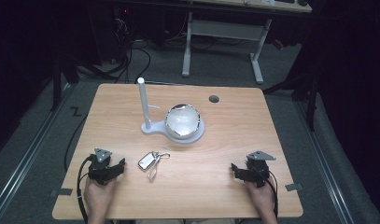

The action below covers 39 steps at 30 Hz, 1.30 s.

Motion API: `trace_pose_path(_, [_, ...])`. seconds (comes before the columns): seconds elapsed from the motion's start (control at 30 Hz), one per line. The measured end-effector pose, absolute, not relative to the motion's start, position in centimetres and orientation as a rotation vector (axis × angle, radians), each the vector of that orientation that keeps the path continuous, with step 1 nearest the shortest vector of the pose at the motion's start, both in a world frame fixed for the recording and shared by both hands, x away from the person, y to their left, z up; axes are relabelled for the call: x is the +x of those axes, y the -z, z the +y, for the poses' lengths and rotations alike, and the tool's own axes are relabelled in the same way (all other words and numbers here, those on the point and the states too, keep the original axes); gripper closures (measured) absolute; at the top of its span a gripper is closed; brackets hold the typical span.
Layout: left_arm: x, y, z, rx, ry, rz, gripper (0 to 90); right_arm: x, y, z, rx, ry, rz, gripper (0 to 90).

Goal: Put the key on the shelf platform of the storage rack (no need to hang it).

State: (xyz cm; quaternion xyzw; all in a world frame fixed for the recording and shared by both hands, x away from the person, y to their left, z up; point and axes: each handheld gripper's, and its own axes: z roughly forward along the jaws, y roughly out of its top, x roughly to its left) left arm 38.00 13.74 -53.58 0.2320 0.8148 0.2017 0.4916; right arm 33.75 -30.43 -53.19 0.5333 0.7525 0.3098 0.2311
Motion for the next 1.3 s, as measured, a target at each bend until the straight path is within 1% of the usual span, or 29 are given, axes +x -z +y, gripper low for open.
trace_pose_path(0.37, [37.96,53.59,13.72,0.570,-0.488,1.976,36.1,33.75,53.18,-30.43,1.466,-0.852,2.069,22.3])
trace_pose_path(0.83, [38.02,53.58,13.70,0.563,-0.492,1.978,36.8,33.76,53.19,-30.43,1.466,-0.852,2.068,22.3])
trace_pose_path(0.97, [38.11,53.51,13.52,0.536,-0.491,1.994,36.7,33.76,53.19,-30.43,1.466,-0.852,2.069,22.3])
trace_pose_path(1.03, [38.10,53.59,13.57,0.555,-0.501,1.982,36.8,33.76,53.19,-30.43,1.467,-0.852,2.069,22.3])
trace_pose_path(1.07, [38.11,53.50,13.53,0.536,-0.492,1.993,36.9,33.76,53.19,-30.44,1.464,-0.852,2.069,22.3])
trace_pose_path(1.23, [37.92,53.35,13.68,0.536,-0.479,1.984,37.0,33.76,53.19,-30.44,1.464,-0.852,2.069,22.3])
trace_pose_path(1.27, [37.81,53.37,13.83,0.563,-0.488,1.966,37.0,33.76,53.19,-30.45,1.464,-0.852,2.069,22.3])
trace_pose_path(1.3, [37.77,53.24,13.78,0.548,-0.477,1.970,37.0,33.76,53.19,-30.44,1.464,-0.852,2.069,22.3])
